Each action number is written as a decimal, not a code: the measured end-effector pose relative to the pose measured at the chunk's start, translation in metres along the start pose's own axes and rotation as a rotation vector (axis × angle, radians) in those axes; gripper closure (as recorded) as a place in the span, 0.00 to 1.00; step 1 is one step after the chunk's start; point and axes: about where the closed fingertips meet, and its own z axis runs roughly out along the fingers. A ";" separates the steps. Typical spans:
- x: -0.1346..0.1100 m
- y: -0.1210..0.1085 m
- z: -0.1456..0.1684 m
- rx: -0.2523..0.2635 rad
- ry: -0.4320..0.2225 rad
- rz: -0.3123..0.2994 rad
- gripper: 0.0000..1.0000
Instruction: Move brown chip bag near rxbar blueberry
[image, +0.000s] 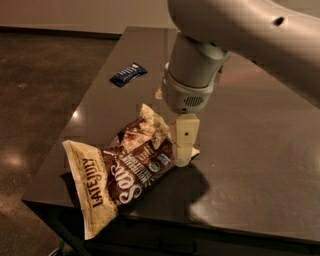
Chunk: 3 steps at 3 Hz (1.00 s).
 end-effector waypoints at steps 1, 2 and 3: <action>-0.019 -0.009 0.018 -0.045 0.007 -0.042 0.00; -0.033 -0.017 0.036 -0.088 0.023 -0.073 0.02; -0.039 -0.020 0.041 -0.108 0.031 -0.089 0.25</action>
Offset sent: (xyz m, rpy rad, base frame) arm 0.0179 0.0556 -0.0406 -0.0738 0.0978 0.1118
